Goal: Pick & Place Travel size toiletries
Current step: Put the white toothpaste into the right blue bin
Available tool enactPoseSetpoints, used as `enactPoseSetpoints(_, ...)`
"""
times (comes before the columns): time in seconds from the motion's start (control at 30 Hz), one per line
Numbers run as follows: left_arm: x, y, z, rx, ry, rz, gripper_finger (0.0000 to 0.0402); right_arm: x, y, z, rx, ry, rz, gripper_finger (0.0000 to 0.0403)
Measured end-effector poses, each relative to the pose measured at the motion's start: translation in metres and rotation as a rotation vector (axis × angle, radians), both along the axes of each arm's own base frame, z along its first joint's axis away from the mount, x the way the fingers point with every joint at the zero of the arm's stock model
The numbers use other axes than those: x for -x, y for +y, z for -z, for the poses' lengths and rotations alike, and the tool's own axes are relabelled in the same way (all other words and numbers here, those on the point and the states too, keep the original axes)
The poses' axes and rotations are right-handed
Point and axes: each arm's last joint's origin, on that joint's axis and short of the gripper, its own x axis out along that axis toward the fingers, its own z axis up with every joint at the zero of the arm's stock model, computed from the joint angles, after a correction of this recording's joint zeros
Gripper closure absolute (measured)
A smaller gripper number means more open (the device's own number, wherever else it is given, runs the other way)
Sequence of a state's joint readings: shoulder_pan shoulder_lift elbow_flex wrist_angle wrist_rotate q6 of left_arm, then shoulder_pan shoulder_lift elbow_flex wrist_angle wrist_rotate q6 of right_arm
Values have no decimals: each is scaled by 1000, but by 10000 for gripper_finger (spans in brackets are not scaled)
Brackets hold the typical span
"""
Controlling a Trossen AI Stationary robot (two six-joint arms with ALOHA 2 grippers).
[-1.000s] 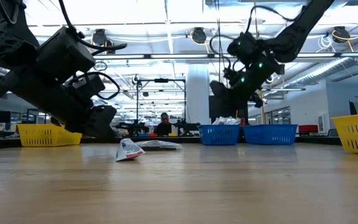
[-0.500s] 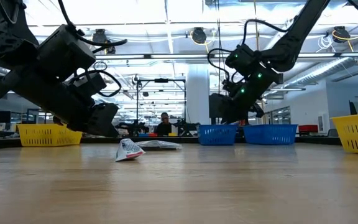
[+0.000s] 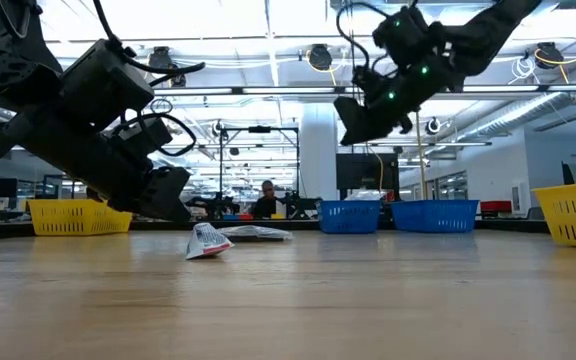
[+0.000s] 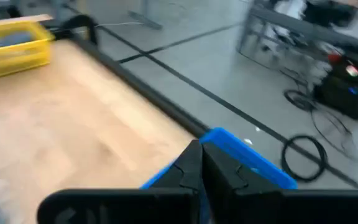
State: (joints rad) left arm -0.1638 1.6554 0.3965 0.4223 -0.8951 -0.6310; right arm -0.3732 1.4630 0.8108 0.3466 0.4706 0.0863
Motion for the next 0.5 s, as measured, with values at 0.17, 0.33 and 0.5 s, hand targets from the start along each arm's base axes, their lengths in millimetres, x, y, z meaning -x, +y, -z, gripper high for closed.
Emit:
enactPoseSetpoints(0.17, 0, 0, 0, -2, -7, -3, 231, -7, 6, 1, 34, -5, -36, 402)
enactPoseSetpoints(0.33, -1, 0, -1, -5, -15, 1, 231, -9, -6, 16, -5, 25, -90, 402)
enactPoseSetpoints(0.5, -3, 0, -2, 4, 18, 69, 231, -25, 7, 31, -63, 15, -393, 402)
